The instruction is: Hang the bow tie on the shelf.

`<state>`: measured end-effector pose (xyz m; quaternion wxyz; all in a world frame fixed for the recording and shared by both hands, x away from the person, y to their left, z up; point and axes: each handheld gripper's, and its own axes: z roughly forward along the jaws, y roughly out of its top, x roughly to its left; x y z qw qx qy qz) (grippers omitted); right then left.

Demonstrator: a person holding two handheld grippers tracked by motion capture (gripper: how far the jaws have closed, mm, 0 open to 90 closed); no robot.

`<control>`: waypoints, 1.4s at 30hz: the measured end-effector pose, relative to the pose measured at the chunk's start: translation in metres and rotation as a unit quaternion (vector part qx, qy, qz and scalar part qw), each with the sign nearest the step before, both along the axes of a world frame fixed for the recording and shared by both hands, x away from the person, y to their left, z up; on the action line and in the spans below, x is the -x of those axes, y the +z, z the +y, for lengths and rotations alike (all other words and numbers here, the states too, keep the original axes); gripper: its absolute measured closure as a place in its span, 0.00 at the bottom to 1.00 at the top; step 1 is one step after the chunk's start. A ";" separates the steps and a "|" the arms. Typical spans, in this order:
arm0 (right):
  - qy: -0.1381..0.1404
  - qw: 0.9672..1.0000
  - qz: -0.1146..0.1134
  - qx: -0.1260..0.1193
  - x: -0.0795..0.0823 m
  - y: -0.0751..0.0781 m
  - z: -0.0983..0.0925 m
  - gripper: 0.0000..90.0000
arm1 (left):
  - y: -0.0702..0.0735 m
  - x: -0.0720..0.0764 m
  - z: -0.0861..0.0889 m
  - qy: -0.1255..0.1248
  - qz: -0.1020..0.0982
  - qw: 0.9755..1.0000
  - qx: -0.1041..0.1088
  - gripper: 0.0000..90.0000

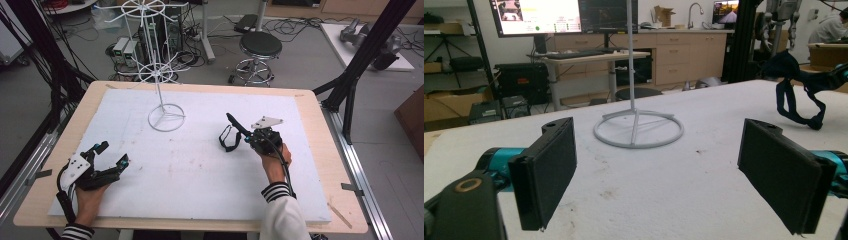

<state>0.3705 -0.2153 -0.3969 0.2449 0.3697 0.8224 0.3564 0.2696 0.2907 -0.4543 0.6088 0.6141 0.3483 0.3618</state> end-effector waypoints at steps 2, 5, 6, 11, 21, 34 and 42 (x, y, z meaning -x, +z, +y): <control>0.007 1.000 -0.008 -0.018 0.002 0.003 0.002 0.95 | 0.000 0.000 0.000 0.001 0.001 1.000 0.000 0.18; 0.017 0.999 -0.020 -0.041 0.004 0.007 0.004 0.95 | 0.000 0.000 0.000 0.000 0.000 1.000 0.000 0.18; 0.019 0.998 -0.022 -0.050 0.004 0.009 0.004 0.95 | 0.000 0.000 0.000 0.000 0.000 1.000 0.000 0.18; 0.031 0.996 -0.039 -0.068 0.006 0.016 0.009 0.95 | 0.000 0.000 0.000 0.001 0.000 1.000 0.001 0.18; 0.050 0.993 -0.068 -0.083 0.009 0.031 0.027 0.95 | 0.000 0.000 0.000 0.000 0.000 1.000 0.000 0.18; 0.078 0.988 -0.087 -0.100 0.014 0.049 0.049 0.95 | 0.000 0.000 0.000 0.000 0.000 1.000 0.001 0.18; 0.097 0.984 -0.101 -0.110 0.017 0.062 0.064 0.95 | 0.000 0.000 0.000 0.000 0.001 1.000 0.000 0.18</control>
